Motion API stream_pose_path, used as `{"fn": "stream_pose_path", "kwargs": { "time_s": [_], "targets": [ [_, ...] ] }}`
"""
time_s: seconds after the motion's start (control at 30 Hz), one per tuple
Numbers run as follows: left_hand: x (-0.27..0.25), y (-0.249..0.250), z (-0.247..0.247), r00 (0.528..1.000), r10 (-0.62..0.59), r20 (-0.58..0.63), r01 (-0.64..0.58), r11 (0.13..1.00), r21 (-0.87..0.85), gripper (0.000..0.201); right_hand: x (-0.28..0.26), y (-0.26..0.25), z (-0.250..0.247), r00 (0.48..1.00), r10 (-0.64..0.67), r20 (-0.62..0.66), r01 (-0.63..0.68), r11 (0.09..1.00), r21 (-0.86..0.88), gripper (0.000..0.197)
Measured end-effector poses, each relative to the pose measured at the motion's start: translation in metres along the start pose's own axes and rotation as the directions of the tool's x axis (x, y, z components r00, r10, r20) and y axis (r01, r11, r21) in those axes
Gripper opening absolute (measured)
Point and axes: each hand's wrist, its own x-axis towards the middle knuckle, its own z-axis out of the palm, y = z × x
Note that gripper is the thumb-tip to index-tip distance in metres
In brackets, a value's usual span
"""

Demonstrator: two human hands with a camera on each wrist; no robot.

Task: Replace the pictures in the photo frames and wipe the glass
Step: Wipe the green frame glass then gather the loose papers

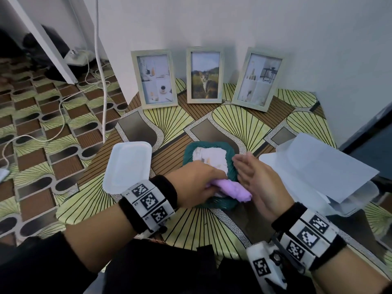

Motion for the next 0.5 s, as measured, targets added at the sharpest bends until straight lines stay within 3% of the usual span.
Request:
{"fn": "stream_pose_path", "kwargs": {
  "time_s": [0.13,0.27,0.4,0.5],
  "targets": [
    [-0.020,-0.014,-0.019,0.980,-0.069,-0.186,0.053,0.994,-0.092,0.032,-0.001,0.001,0.004,0.999,-0.031,0.027,0.032,0.999,-0.027,0.035],
    [-0.050,-0.037,-0.046,0.922,-0.153,-0.356,0.148,0.988,-0.042,0.035,-0.002,0.004,0.011,0.998,-0.025,0.054,0.027,0.999,-0.037,0.024],
    [-0.086,-0.066,-0.062,0.890,-0.246,-0.384,0.285,0.957,0.047,0.037,0.000,0.007,0.018,1.000,-0.022,-0.004,0.021,0.990,-0.137,0.037],
    [-0.109,-0.084,-0.059,0.880,-0.338,-0.334,0.398,0.908,0.129,0.034,0.001,0.008,0.019,0.999,-0.019,0.037,0.028,0.970,-0.242,0.047]
  ]
}}
